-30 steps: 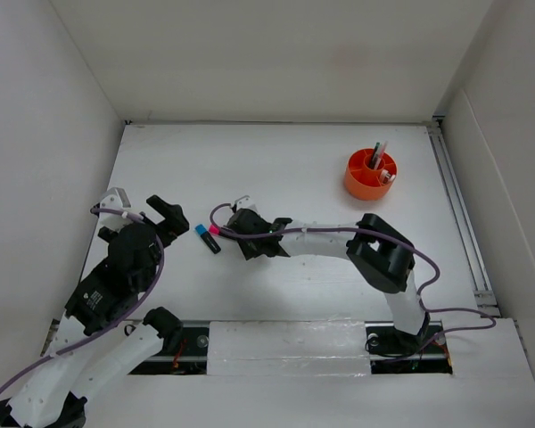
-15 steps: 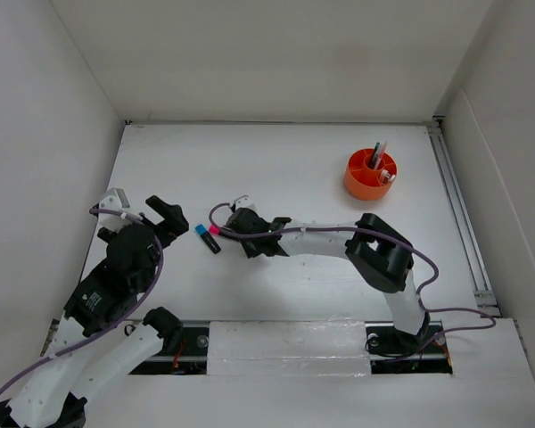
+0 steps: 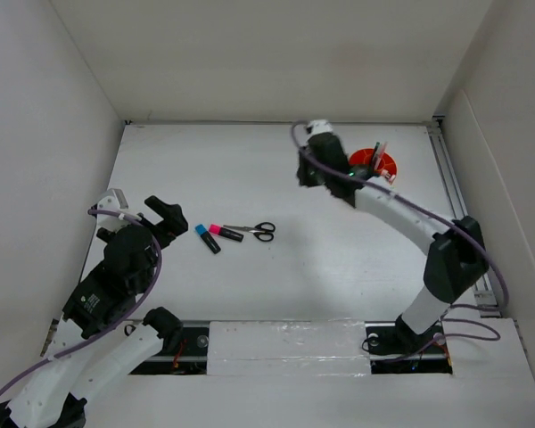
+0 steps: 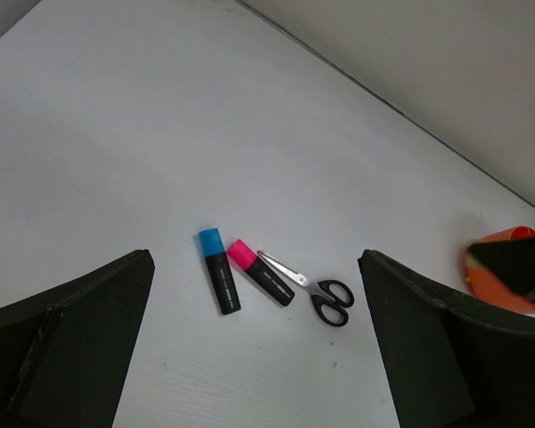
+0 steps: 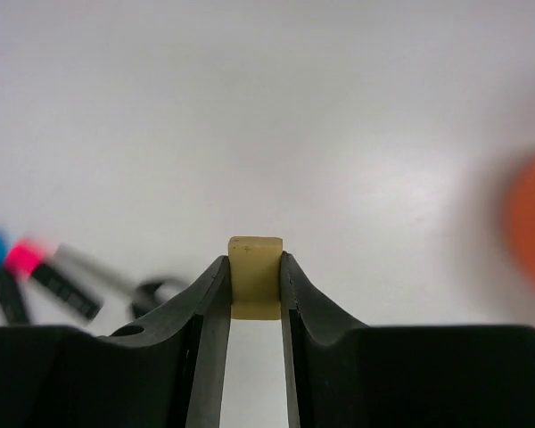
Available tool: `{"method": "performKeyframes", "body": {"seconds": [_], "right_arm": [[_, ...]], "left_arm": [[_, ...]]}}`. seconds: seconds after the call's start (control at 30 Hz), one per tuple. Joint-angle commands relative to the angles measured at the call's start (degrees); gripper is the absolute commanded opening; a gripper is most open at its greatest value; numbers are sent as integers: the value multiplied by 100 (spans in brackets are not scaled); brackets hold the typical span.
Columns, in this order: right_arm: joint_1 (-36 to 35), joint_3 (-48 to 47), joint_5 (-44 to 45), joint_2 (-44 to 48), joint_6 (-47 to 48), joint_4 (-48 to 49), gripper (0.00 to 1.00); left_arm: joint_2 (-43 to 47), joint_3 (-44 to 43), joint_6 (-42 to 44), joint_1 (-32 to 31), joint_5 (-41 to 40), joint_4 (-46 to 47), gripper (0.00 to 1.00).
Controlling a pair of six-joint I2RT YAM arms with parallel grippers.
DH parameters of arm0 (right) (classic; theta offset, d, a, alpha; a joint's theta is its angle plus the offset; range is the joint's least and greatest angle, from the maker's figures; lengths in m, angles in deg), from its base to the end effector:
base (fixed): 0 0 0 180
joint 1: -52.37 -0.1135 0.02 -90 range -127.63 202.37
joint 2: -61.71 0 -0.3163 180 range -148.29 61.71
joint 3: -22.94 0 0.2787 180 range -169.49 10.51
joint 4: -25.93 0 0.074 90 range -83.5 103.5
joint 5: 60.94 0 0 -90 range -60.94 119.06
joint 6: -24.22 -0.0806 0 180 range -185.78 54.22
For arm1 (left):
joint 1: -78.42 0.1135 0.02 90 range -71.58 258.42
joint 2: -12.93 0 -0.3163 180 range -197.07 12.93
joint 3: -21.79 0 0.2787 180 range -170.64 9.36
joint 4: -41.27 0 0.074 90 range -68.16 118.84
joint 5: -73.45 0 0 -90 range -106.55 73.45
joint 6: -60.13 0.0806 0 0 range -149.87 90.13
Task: Sort the stationery into containers
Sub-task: Pick up the stationery from the center of the board, then place the stationery in the storage box.
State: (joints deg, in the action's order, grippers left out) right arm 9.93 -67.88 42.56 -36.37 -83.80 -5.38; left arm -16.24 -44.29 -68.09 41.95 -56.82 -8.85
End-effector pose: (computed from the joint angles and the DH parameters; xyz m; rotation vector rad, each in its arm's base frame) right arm 0.3522 0.2966 0.2964 -0.3485 2.2132 0.3136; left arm 0.1102 -0.0167 0.4041 -0.5159 1.6794 -0.3192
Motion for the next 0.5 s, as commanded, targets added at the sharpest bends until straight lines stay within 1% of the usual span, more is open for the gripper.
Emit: {"method": "performKeyframes", "body": {"seconds": [0.0,0.1,0.13,0.2,0.23,0.3,0.33,0.37,0.47], "right_arm": [[1443,-229,-275,465,562,50,0],[2272,-484,-759,466,887,172,0],[2727,-589,-926,466,958,173,0],[3161,-703,-1356,404,1160,348,0],[3510,-704,-1785,404,1160,471,0],[3829,-651,-2182,404,1221,761,0],[3970,-651,-2585,404,1222,928,0],[4215,-756,-2702,404,1309,999,0],[4567,-1185,-3105,1,1477,1000,0]], "left_arm": [[34,-49,86,26,46,244,100],[34,-49,139,26,107,245,100],[34,3,139,26,107,245,100],[-19,3,192,26,159,298,100],[-19,3,192,26,160,298,100],[-80,3,245,26,213,350,100],[-141,3,245,26,213,350,100],[-142,3,245,26,265,350,100],[-203,3,245,26,265,350,100]]}}
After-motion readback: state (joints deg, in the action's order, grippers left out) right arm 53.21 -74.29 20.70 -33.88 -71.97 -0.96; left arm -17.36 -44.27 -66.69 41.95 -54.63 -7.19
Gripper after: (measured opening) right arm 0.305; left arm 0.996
